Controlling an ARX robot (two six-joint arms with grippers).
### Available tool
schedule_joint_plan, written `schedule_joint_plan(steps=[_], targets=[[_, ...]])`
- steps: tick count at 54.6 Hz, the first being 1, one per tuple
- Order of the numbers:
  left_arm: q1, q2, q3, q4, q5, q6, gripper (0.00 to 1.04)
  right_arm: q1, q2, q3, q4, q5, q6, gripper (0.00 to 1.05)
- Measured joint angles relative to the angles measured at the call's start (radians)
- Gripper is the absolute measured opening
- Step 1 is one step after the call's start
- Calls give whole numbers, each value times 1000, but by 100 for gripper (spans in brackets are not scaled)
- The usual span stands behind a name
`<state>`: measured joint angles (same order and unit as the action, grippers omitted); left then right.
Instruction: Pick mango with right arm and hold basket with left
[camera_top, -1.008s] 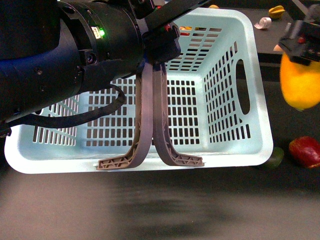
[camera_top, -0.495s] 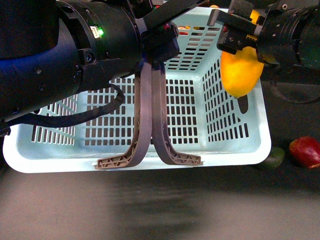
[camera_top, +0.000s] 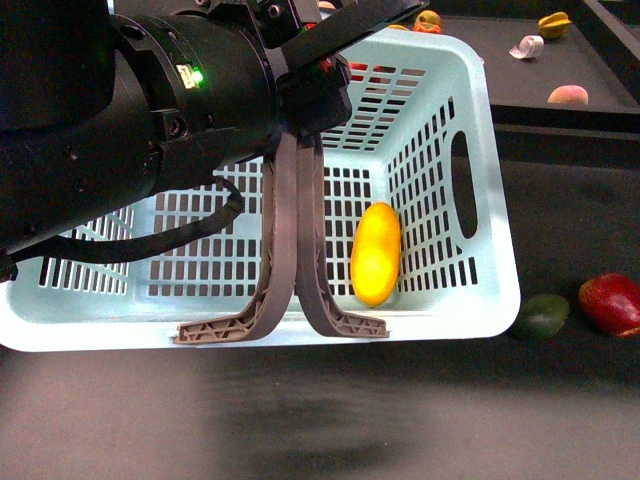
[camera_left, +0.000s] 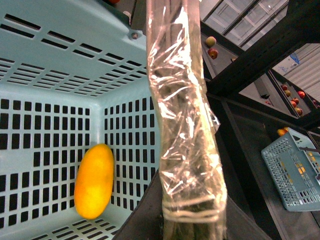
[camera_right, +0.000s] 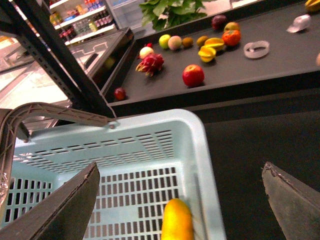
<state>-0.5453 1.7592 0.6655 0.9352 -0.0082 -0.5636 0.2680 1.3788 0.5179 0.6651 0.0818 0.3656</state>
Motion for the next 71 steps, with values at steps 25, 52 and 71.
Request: schedule_joint_plan(steps=[25,52,71], targets=[[0,0,0,0,9,0,8,-140,-840,-348,-498,130,-100,97],[1,0,0,0,5,6,8,-257,-1005,-441,-372,-70,-305,68],[0,0,0,0,8,3,8,-266,-1102,-478,-428,-80,-359,13]])
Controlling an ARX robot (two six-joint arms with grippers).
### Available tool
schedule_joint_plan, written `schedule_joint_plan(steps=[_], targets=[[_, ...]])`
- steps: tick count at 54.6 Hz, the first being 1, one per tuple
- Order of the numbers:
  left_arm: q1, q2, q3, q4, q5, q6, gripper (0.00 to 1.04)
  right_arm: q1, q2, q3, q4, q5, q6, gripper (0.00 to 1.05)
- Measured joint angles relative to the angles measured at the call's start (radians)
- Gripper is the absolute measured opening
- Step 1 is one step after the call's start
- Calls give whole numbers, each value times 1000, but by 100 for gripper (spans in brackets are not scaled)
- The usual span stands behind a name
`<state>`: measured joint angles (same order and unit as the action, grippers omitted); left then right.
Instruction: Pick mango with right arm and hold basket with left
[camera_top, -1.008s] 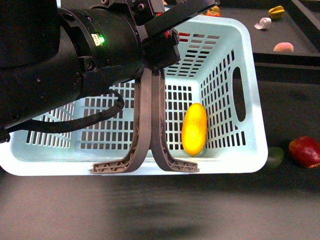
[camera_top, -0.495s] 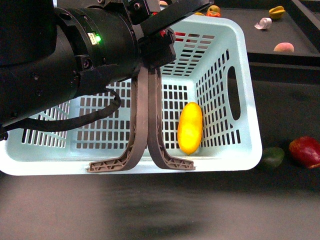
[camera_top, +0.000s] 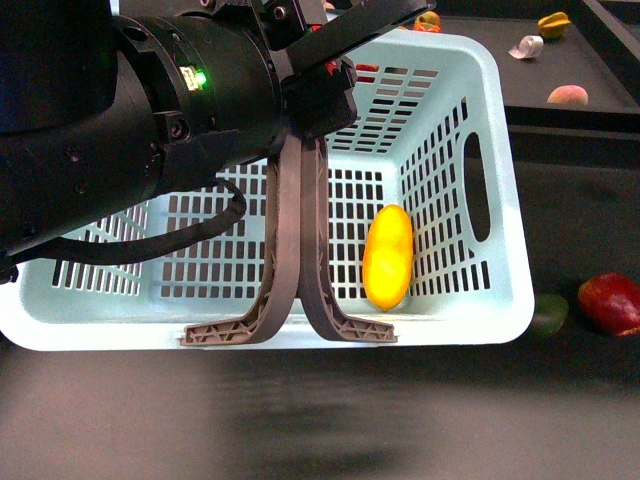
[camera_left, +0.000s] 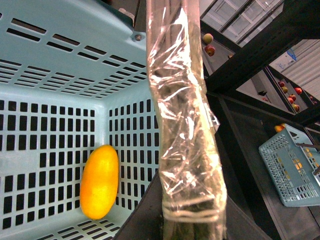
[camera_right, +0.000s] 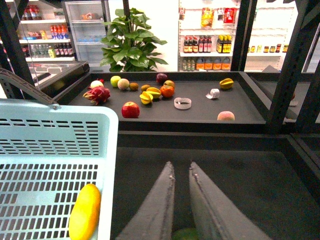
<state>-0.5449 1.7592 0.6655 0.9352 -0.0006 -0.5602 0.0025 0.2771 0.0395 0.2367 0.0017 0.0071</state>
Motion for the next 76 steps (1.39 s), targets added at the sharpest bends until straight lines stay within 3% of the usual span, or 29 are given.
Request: schedule_joint_plan(steps=[4,20,25,57,76], targets=[[0,0,0,0,-1,0,8,0,-21,-14,3,0,-1,1],[0,0,0,0,-3,0,8,0,-102,-34,-57,0,-4,2],[0,0,0,0,0,0,8,0,-238,-34,-225,-3,-5,2],[-1,0,0,0,-1,1,8,0,-272,-34,-235,-3,-6,2],[-1,0,0,0,-2,2,8,0,-272,-34,-235,-3,-7,58]])
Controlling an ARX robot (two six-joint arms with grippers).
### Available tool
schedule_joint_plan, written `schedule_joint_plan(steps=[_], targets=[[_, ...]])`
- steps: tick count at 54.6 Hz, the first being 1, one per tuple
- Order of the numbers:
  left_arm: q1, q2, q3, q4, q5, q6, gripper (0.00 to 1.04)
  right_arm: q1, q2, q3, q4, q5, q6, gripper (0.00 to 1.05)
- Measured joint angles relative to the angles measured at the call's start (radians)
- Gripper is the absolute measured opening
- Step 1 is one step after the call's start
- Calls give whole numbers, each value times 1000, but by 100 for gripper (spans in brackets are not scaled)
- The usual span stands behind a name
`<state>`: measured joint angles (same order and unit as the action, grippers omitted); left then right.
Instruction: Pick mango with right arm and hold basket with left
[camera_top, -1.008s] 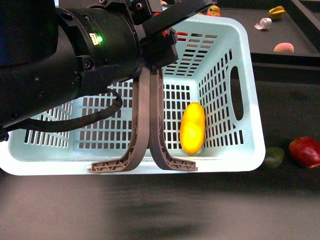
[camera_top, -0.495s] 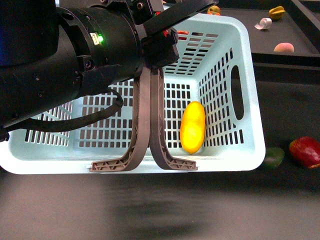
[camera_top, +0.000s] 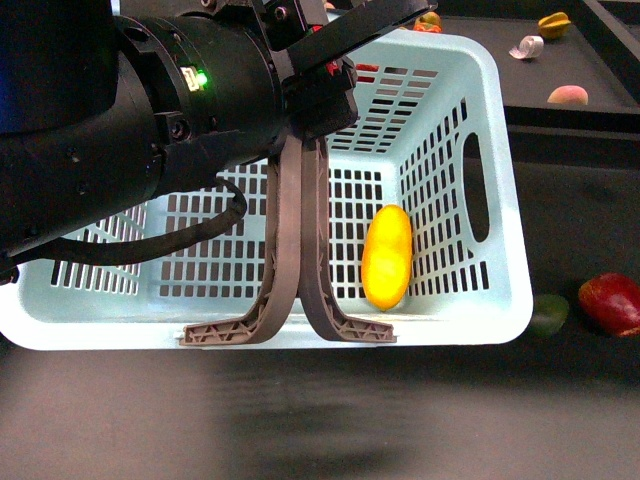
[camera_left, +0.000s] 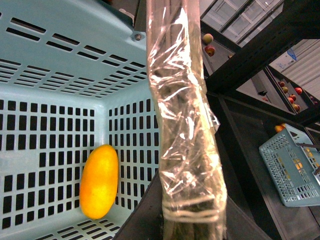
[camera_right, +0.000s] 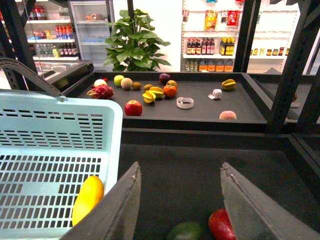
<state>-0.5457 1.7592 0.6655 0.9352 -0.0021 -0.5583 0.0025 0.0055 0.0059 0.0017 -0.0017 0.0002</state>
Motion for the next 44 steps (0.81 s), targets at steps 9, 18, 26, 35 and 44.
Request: schedule_joint_plan(steps=[9,18,26,35,44], targets=[[-23,43,25,47,-264,132,8,0,0,0,0,0,0,86],[47,88,180,-101,-404,26,8,0,-1,0,0,0,0,96],[116,127,249,-212,-473,-205,7,0,-1,0,0,0,0,97],[196,190,321,-313,-507,-550,7,0,-1,0,0,0,0,97],[232,239,366,-317,-546,-786,7,0,-1,0,0,0,0,97]])
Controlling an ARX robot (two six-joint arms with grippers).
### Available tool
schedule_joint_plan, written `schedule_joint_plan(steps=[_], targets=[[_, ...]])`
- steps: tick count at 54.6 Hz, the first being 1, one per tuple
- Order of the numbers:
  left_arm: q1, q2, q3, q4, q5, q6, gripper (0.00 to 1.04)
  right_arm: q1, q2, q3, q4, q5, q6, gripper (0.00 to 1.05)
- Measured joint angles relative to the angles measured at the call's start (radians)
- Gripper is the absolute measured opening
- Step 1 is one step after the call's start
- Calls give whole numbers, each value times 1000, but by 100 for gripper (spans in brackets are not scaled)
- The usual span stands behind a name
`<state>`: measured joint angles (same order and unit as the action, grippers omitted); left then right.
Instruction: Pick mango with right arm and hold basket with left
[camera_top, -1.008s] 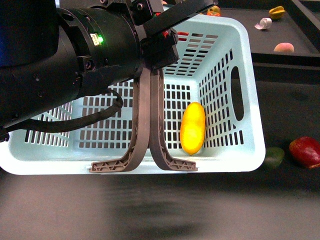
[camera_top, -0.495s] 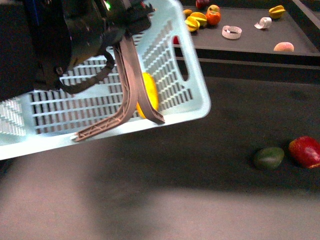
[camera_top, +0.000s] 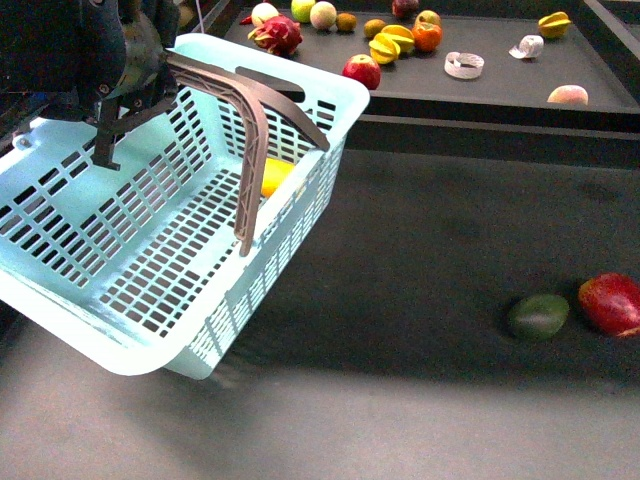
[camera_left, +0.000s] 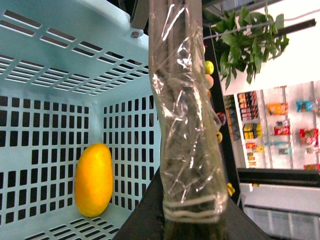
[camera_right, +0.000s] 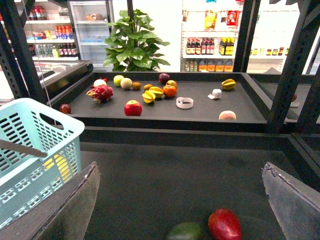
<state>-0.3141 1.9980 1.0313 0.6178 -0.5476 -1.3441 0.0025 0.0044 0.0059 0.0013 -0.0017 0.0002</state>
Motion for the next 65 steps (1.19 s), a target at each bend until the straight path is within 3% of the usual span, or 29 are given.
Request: schedule_joint_plan(steps=[17,29,42,54,65], targets=[[72,90,23,0,-109,-163,7,0,0,0,0,0,0,97],[92,147,55,-55,-123,-251,7,0,0,0,0,0,0,97],[77,98,66,-176,-116,-319,57,0,0,0,0,0,0,97],[51,-93,-63,-196,-156,-267,98,0,0,0,0,0,0,97],[32,-334,-304,-29,-188,-50,97,0,0,0,0,0,0,97]])
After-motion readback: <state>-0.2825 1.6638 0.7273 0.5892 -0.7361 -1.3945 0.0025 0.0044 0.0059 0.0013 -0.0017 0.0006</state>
